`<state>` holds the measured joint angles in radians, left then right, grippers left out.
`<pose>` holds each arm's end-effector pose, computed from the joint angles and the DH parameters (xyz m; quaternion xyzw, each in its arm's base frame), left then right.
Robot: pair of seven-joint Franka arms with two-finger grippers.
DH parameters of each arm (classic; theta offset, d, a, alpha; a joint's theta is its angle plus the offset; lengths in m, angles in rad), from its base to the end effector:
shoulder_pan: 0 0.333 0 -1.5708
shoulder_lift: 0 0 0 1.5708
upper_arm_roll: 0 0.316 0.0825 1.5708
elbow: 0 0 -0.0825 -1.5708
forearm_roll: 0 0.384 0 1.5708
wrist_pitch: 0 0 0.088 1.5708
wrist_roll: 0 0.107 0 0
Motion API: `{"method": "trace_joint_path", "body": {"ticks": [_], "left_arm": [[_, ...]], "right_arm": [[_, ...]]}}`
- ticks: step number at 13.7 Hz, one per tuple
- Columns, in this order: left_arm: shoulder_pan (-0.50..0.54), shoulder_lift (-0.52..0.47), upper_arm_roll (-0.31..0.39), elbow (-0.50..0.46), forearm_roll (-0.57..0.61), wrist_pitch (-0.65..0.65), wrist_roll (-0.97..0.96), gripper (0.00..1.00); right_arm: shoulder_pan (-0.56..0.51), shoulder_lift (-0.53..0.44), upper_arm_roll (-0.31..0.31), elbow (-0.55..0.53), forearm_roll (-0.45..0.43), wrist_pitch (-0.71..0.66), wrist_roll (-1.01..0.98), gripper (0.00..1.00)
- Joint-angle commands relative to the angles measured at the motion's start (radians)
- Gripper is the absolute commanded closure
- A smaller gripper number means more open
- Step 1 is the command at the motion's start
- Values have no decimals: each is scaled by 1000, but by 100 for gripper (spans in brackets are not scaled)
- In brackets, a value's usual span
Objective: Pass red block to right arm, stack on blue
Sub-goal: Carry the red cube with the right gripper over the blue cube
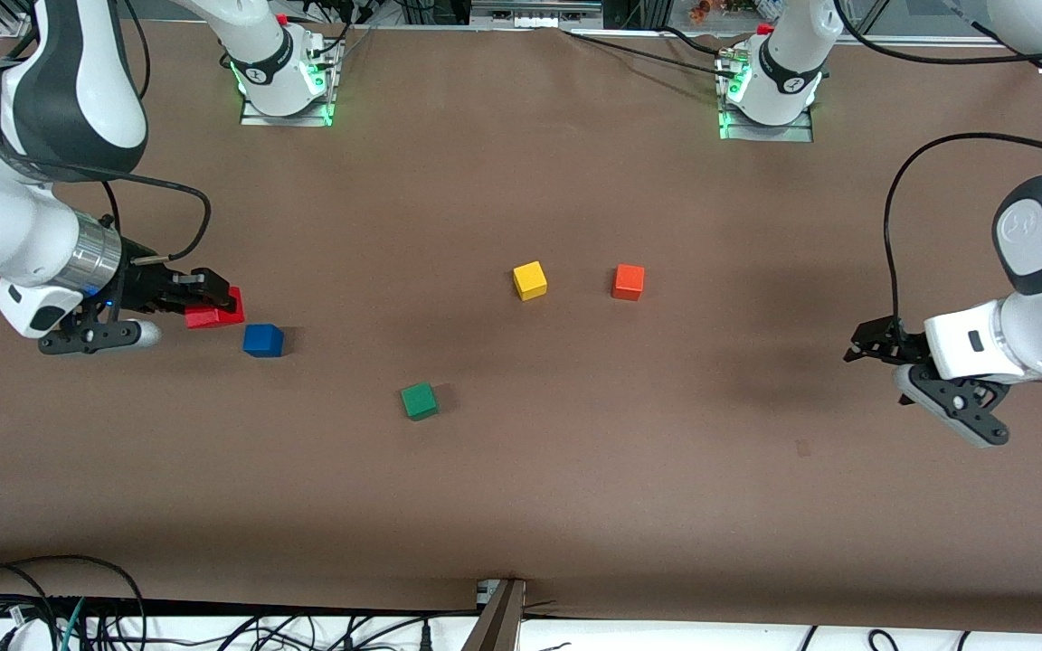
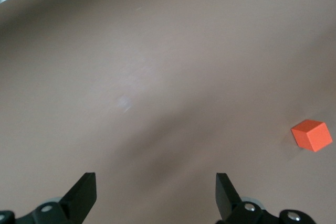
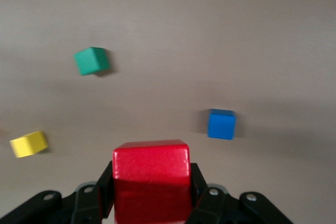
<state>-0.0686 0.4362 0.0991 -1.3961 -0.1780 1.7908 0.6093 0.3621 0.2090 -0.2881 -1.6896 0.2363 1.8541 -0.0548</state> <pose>0.6844 -0.0057 0.4563 0.9609 -0.2685 0.0020 0.0682 0.6150 0.0760 0.4746 -0.9959 -0.0316 0.0179 0.0830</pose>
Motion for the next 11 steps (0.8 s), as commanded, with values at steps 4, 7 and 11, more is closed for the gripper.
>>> {"method": "trace_joint_path", "body": {"ticks": [4, 7, 11], "left_arm": [[-5, -128, 2, -31, 127, -134, -350, 0], [-3, -189, 1, -35, 160, -227, -488, 0], [15, -260, 1, -35, 160, -254, -496, 0]], "right_arm": [[8, -155, 3, -356, -100, 270, 1, 100], [12, -149, 7, -507, -112, 512, 0, 100], [18, -94, 7, -578, -114, 681, -3, 100]]}}
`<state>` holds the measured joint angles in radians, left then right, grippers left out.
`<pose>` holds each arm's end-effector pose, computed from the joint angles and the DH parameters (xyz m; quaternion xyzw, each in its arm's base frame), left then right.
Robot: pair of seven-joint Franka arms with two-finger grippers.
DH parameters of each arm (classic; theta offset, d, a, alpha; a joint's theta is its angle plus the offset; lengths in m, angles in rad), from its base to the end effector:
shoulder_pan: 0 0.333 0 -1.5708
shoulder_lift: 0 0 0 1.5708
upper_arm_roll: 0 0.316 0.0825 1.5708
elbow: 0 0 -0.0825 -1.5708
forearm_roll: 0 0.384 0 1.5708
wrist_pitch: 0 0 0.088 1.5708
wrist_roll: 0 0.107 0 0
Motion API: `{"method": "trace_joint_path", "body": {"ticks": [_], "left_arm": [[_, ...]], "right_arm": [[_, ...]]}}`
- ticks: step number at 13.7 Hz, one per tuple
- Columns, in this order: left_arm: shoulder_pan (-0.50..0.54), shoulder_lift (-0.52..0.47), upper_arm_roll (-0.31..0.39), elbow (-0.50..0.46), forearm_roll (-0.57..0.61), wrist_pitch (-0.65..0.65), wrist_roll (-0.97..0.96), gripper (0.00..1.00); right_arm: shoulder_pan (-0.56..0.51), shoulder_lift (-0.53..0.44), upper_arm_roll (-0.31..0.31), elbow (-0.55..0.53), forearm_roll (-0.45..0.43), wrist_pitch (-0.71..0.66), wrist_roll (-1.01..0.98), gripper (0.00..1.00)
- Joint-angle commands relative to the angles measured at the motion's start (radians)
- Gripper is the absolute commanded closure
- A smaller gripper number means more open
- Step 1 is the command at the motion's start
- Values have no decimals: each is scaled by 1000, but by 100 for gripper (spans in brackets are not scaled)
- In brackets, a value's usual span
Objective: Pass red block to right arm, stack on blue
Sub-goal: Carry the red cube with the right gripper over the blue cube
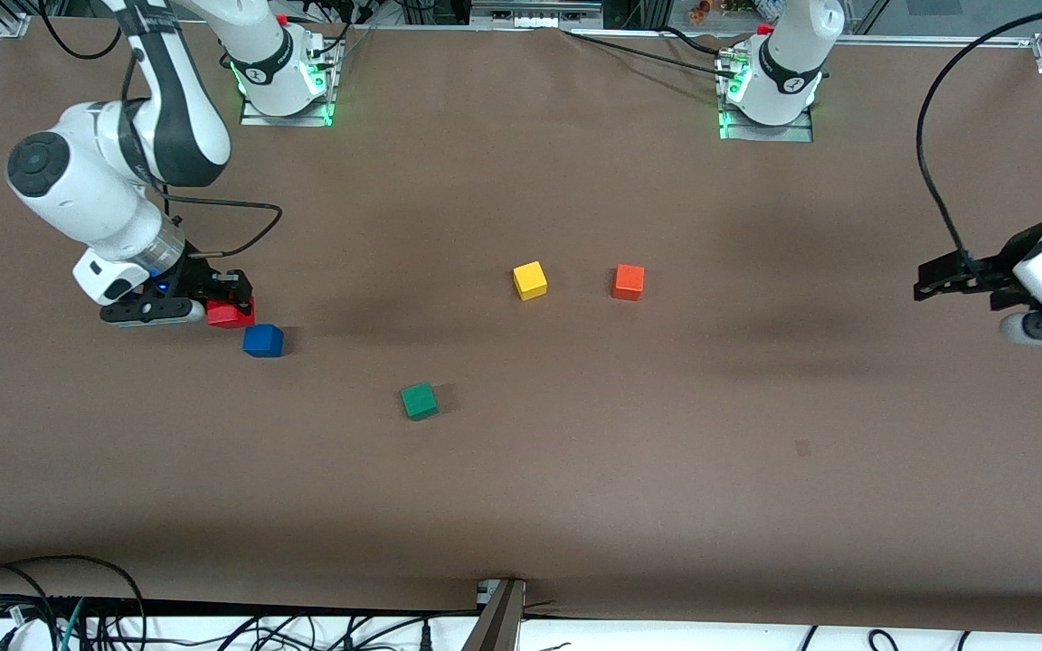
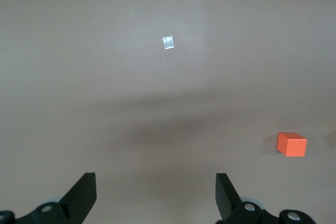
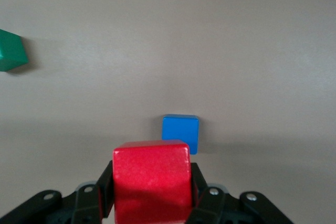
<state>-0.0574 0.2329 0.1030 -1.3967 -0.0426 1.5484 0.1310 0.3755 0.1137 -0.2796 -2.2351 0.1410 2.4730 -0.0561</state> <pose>0.6200 0.0163 0.5681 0.9982 -0.0432 -0.0390 0.0129 0.5472 0.0532 0.3340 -0.9971 -0.0253 -0.0642 0.0329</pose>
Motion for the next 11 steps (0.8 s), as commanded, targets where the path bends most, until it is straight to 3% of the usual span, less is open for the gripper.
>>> {"method": "trace_joint_path", "body": {"ticks": [1, 3, 11], "left_arm": [[4, -75, -8, -33, 24, -11, -18, 0], [10, -101, -9, -31, 12, -11, -19, 0], [27, -119, -51, -31, 1, -93, -97, 0]], "right_arm": [[5, 20, -1, -56, -18, 119, -5, 100], [5, 50, -1, -89, -17, 205, -30, 100], [-3, 149, -4, -86, -14, 320, -30, 100]]}}
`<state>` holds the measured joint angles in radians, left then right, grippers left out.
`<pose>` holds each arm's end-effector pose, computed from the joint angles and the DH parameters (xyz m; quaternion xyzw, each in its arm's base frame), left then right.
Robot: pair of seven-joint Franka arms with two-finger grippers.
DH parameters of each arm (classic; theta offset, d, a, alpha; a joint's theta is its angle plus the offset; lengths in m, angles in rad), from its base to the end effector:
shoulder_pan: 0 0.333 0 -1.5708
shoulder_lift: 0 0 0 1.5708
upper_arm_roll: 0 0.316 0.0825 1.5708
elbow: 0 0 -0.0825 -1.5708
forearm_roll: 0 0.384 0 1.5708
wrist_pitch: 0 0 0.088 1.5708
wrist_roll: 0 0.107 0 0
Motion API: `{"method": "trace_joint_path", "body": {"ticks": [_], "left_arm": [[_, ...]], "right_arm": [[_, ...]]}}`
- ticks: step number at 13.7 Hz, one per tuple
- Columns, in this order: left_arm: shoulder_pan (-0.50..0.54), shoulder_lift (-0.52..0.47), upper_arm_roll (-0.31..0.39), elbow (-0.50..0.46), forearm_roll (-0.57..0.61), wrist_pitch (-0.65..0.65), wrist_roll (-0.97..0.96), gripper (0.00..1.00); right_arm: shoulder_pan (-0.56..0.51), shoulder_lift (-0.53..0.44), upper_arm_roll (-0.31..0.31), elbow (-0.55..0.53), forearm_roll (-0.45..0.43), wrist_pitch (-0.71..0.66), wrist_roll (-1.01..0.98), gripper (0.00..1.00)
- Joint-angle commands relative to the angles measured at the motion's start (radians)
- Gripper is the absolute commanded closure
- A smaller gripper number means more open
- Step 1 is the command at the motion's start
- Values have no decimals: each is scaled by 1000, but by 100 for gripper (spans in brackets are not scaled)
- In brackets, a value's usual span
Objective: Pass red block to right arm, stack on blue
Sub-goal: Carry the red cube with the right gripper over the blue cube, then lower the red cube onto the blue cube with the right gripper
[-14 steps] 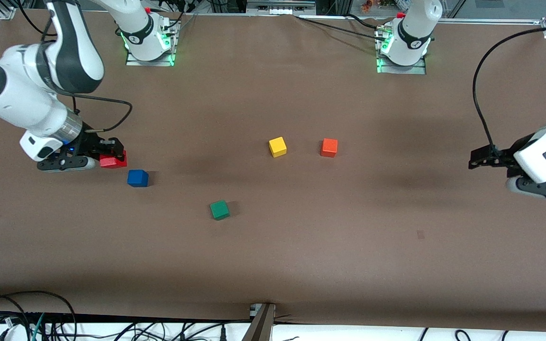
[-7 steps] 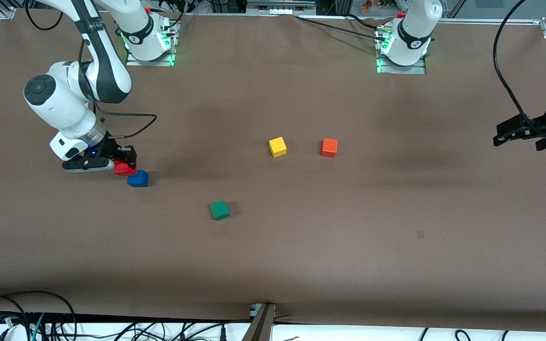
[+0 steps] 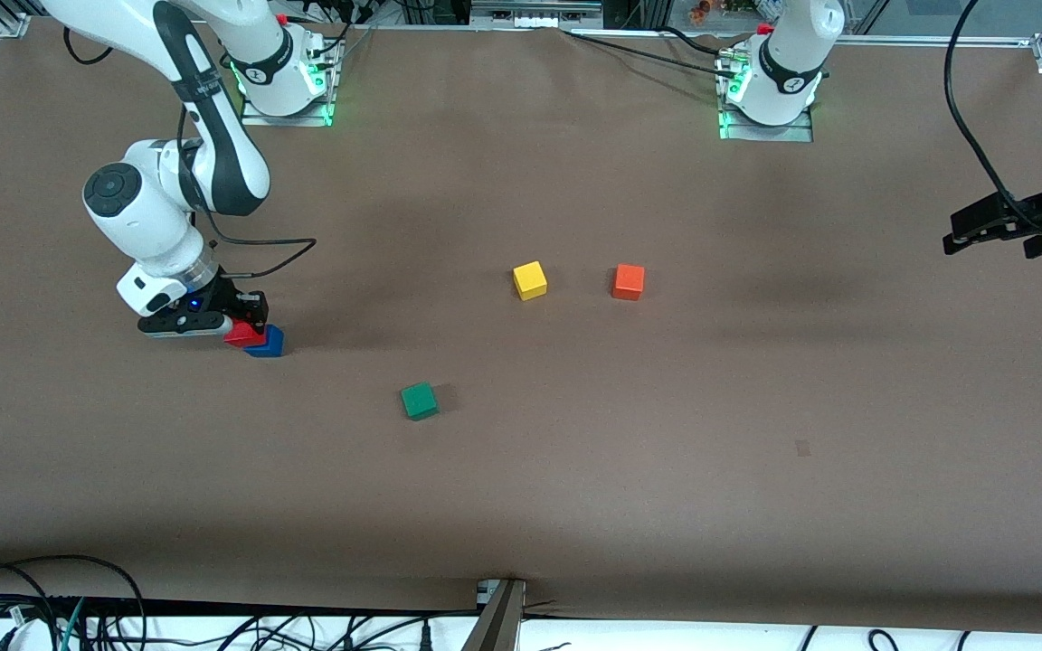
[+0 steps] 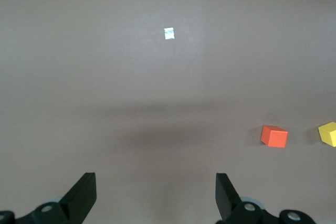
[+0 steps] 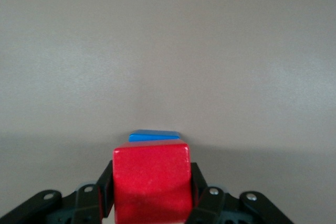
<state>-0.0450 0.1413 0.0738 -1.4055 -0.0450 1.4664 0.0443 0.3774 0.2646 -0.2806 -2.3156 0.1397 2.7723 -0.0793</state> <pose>0.5871 0.0084 0.6125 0.9990 -0.0093 -0.0393 0.0187 0.5420 0.0458 0.2529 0.9941 0.0336 0.1028 0.0030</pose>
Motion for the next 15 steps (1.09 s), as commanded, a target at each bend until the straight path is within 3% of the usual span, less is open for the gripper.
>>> {"method": "trace_joint_path", "body": {"ticks": [1, 15], "left_arm": [[14, -28, -22, -23, 4, -18, -9, 0], [11, -9, -22, -10, -1, -23, -11, 0]], "right_arm": [[-5, 7, -3, -5, -14, 30, -7, 100], [11, 22, -2, -1, -12, 49, 7, 100]]}}
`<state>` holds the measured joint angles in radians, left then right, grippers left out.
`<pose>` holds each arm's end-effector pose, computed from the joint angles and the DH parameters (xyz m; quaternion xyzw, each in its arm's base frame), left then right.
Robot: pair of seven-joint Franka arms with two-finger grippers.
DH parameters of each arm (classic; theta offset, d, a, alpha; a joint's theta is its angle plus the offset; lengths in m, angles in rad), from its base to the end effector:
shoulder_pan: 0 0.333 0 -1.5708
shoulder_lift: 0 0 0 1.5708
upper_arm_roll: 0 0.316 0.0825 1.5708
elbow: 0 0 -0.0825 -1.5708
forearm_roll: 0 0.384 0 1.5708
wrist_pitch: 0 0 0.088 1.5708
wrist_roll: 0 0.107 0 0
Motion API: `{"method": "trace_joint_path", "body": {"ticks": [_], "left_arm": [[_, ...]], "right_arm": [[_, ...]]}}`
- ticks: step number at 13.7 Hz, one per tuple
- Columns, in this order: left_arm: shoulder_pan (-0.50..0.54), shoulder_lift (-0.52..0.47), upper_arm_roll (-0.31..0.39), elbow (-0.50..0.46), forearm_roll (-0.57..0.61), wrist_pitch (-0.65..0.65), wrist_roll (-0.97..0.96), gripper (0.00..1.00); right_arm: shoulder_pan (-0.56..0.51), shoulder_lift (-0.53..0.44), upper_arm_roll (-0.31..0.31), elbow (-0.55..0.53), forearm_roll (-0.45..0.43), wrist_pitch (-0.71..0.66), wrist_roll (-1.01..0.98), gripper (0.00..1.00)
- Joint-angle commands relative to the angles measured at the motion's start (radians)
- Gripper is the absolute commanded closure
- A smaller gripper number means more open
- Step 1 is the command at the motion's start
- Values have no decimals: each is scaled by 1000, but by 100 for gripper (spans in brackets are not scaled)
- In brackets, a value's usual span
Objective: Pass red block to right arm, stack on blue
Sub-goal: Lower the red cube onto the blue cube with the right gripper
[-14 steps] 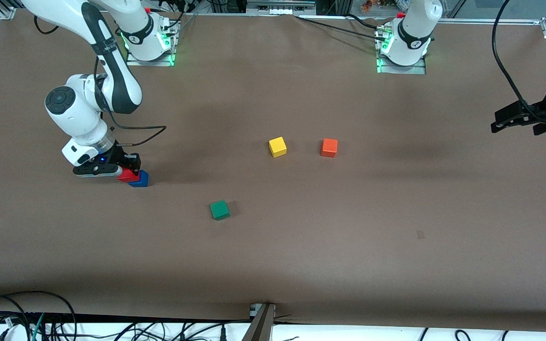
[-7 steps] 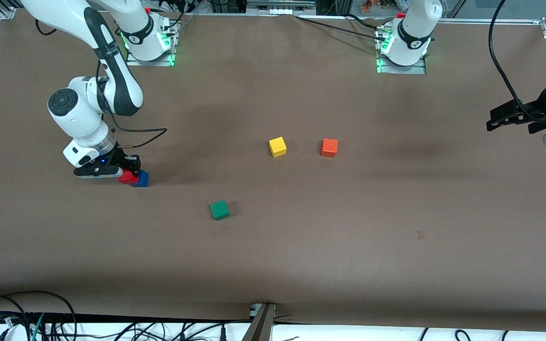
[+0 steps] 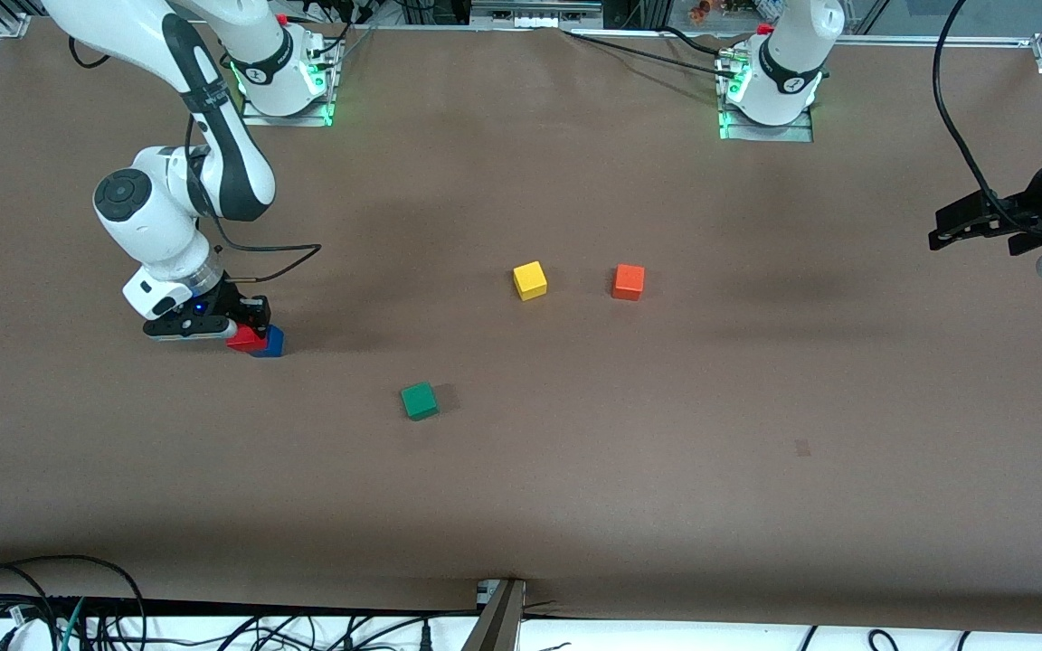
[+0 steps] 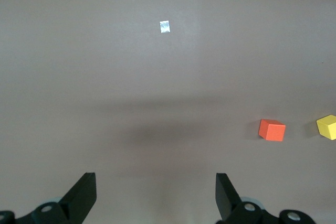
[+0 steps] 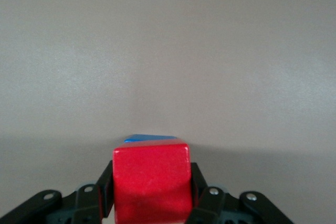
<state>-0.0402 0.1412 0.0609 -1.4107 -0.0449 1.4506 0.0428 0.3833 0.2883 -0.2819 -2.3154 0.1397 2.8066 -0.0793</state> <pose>0.5852 0.0042 0.6088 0.9985 -0.0127 -0.0499 0.0197 0.5430 0.0475 0.2444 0.9934 0.0364 0.1089 0.0076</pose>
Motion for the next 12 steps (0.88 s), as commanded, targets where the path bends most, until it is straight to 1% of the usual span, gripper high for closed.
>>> {"method": "trace_joint_path", "body": {"ticks": [1, 3, 4, 5, 6, 9, 10, 11, 12], "left_arm": [[6, -9, -7, -5, -1, -7, -8, 0], [8, -9, -7, -5, 0, -7, -6, 0], [8, -9, -6, -5, -1, -7, -6, 0], [8, -9, -6, -5, -1, -7, -6, 0], [8, -9, -6, -5, -1, -7, -6, 0], [8, -9, -6, -7, -1, -7, -6, 0], [8, -9, -6, -5, -1, -6, -4, 0], [8, -9, -6, -5, -1, -7, -6, 0], [8, -9, -6, -7, -1, -7, -4, 0]], "right_arm": [[5, -1, 0, -1, -11, 14, 9, 100], [5, 0, 0, -1, -11, 14, 9, 100], [5, 3, 0, -1, -11, 14, 9, 81], [5, 8, 0, 1, -11, 16, 9, 70], [5, 8, 0, 1, -9, 19, 9, 61], [5, 14, 0, 1, -8, 27, 9, 47], [5, 14, 1, 1, -8, 28, 10, 40], [5, 14, 0, 1, -8, 28, 10, 29], [5, 14, 1, 1, -8, 28, 10, 25]]}}
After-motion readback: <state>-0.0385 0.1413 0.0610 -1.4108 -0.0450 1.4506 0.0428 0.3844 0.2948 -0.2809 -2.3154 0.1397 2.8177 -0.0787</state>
